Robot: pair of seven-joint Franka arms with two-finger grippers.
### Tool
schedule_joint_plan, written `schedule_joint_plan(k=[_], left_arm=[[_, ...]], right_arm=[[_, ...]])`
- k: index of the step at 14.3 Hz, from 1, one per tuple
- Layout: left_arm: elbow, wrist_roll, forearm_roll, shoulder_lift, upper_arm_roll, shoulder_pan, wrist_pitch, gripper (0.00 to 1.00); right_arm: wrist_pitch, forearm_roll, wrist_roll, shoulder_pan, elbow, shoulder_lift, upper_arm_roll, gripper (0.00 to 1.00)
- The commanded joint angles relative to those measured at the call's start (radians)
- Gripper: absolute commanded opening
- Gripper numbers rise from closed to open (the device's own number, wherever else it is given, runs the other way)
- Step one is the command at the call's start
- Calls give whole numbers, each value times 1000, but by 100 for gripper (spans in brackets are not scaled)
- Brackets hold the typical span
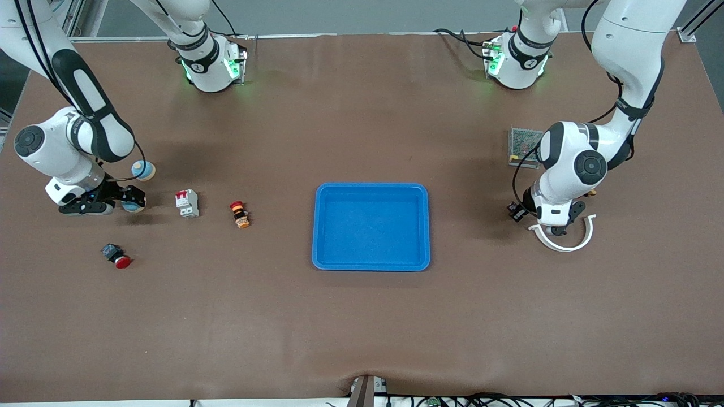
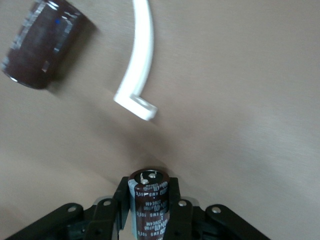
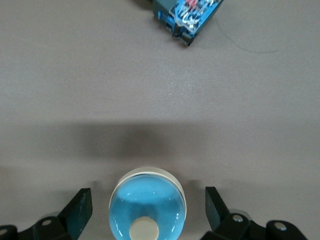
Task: Place electrolytic capacitor and blue bell in tray
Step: 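Carry the capacitor into the blue tray with the left gripper and release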
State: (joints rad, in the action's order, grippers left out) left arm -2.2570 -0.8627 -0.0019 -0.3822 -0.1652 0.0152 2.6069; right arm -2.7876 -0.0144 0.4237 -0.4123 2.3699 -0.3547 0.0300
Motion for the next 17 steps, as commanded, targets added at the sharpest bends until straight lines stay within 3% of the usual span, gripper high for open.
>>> schedule_joint_plan(k=[1, 4, 10, 11, 14, 17], left_arm=[[17, -90, -17, 26, -55, -6, -5, 0], [57, -226, -17, 20, -120, -27, -7, 0], [184, -554, -15, -29, -120, -225, -8, 0], [215, -606, -15, -50, -120, -254, -8, 0], [292, -740, -3, -121, -114, -326, -8, 0], [329, -782, -3, -158, -117, -351, -8, 0]], right_arm=[[-18, 11, 10, -23, 2, -17, 16, 100], [-17, 11, 10, -25, 2, -18, 16, 100], [-7, 11, 10, -23, 2, -24, 16, 98], [-6, 11, 13, -23, 2, -23, 16, 83], [-6, 11, 88, -37, 2, -23, 18, 0], [-6, 11, 101, -37, 0, -23, 19, 0]])
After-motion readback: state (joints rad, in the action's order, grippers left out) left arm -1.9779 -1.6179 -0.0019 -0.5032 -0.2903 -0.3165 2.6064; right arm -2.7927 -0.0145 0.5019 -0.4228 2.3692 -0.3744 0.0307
